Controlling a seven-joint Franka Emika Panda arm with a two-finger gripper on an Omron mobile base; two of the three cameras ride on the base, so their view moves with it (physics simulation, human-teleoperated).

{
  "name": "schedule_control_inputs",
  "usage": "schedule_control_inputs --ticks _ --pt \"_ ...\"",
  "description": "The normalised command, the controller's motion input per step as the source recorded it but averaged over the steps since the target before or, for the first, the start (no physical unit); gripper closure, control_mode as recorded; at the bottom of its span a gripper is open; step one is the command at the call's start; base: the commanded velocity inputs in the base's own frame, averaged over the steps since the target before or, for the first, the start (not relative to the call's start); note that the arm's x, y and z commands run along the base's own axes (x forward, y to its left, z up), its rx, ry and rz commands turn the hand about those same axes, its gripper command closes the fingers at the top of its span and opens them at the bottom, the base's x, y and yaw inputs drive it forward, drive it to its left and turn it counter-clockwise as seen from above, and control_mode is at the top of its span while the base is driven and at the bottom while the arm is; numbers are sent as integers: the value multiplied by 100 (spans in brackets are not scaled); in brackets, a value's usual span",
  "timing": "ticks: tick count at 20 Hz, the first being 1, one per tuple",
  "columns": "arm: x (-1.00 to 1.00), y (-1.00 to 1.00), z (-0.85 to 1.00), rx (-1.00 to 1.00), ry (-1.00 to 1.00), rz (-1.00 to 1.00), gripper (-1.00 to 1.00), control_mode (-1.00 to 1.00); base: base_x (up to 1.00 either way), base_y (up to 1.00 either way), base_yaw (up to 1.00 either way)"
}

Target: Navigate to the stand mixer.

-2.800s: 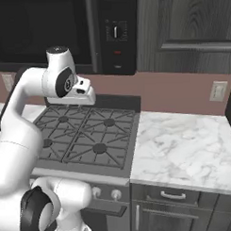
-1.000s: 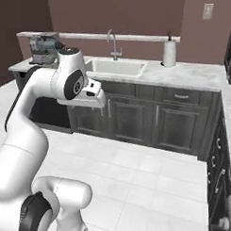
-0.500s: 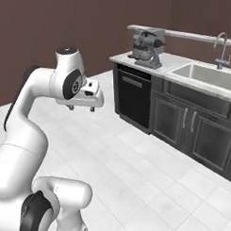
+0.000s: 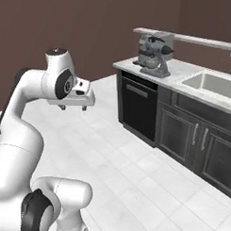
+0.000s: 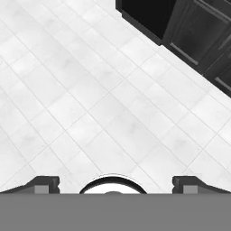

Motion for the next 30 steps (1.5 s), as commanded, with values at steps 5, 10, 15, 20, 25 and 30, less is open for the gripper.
schedule_control_inputs --ticks 5,10,15,20,25,30 --pt "0 0 0 0 0 0 -100 100 100 5 -18" --pt "0 0 0 0 0 0 -100 100 100 11 -31" --pt "0 0 0 0 0 0 -100 100 100 29 -38" --pt "0 0 0 0 0 0 -100 100 100 39 -35" --pt "0 0 0 0 0 0 -100 100 100 66 -32" --pt "0 0 0 0 0 0 -100 100 100 34 -29"
